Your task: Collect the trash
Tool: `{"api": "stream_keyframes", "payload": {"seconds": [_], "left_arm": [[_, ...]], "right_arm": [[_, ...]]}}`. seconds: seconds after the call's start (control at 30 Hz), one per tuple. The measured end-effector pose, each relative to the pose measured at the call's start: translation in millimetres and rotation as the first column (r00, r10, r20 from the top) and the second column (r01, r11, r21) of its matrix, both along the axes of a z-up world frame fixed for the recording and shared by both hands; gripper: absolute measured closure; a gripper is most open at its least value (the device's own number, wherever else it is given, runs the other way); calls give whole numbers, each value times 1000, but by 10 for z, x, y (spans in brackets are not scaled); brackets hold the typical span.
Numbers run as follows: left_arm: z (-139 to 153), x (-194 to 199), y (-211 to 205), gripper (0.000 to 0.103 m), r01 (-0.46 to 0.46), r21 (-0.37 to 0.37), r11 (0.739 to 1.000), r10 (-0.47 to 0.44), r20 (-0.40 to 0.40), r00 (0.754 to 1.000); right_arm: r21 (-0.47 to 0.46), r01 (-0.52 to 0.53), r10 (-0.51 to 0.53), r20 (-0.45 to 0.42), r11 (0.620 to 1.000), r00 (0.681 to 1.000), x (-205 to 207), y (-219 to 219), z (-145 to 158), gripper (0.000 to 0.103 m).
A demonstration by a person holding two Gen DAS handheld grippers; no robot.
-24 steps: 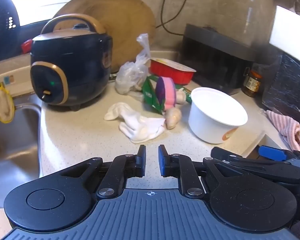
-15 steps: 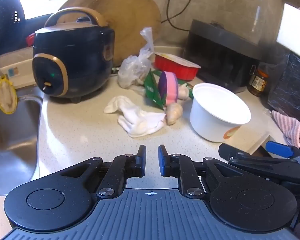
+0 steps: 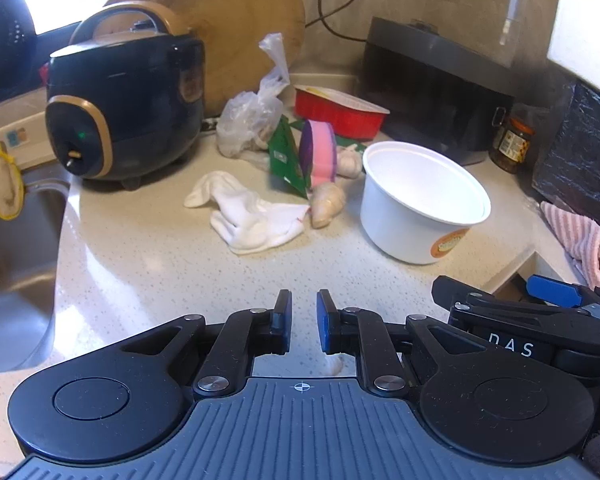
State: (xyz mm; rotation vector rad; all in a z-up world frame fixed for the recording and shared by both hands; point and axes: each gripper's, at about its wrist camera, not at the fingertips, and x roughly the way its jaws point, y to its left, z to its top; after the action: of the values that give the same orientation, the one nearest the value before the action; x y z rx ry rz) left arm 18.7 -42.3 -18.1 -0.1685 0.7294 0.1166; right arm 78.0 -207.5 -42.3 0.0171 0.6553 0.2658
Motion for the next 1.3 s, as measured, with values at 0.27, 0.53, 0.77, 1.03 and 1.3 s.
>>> {"api": "stream_keyframes", "payload": {"seconds": [0.27, 0.53, 0.77, 1.03, 1.3], "left_arm": [[-36, 21, -77, 86, 1, -3, 1000, -1, -22, 1000], [-33, 26, -95, 86, 3, -1, 1000, -3, -19, 1000], [-34, 28, -86, 86, 10, -4, 1000, -10, -19, 1000], [-28, 14, -94, 86, 23, -7, 1000, -23, -12, 1000], [-24, 5, -101, 86, 40, -8, 999, -40, -5, 999]], "right_arm": [[8, -7, 7, -18, 1000, 1000, 10, -79, -55, 0], [13, -13, 14, -20, 1000, 1000, 16, -90, -52, 0], [13, -13, 14, -17, 1000, 1000, 7, -99, -51, 0], [14, -11, 11, -16, 1000, 1000, -29, -101, -43, 0], [14, -10, 10, -14, 1000, 1000, -38, -101, -27, 0]]}}
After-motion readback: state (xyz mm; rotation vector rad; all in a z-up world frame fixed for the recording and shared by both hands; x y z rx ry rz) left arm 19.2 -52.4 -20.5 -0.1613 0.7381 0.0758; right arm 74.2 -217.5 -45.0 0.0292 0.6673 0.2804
